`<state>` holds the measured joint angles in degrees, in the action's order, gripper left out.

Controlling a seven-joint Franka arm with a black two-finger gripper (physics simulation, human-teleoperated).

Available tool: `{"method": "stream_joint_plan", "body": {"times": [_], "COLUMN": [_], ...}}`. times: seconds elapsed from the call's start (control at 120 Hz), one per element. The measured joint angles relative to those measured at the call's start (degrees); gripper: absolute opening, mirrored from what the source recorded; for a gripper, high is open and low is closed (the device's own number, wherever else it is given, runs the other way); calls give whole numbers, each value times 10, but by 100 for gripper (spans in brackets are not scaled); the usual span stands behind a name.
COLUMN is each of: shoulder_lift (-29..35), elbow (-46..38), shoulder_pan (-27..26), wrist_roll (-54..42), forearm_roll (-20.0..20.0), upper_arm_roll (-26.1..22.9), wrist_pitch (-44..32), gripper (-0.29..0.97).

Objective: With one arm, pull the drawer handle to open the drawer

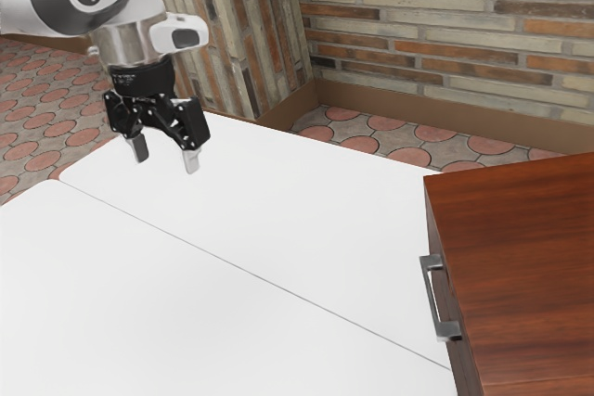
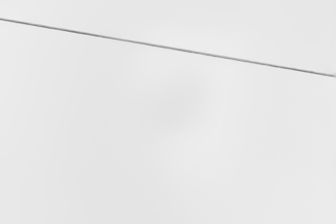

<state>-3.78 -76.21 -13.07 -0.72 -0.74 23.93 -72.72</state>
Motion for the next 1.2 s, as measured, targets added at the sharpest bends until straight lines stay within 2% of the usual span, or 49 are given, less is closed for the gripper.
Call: {"method": "stream_joint_plan", "body": {"times": [0.2, 0.283, 0.408, 0.6, 0.7, 0.908, 1.083, 1.2], "shoulder_lift": [1, 23, 61, 61, 62, 106, 117, 118], "elbow": [2, 68, 85, 78, 44, -109, -149, -193], "shoulder_pan": [-8, -7, 0, 19, 9, -11, -5, -7], "wrist_roll": [-1, 13, 46, 125, 162, 255, 324, 360], "forearm_roll": [16, 23, 87, 133, 150, 168, 172, 198], "upper_arm_roll": [16, 20, 21, 4, -16, -66, -84, -103], "wrist_pitch": [-54, -44, -30, -44, -67, -171, -239, -278], "gripper": [68, 68, 68, 68, 68, 68, 67, 67]}}
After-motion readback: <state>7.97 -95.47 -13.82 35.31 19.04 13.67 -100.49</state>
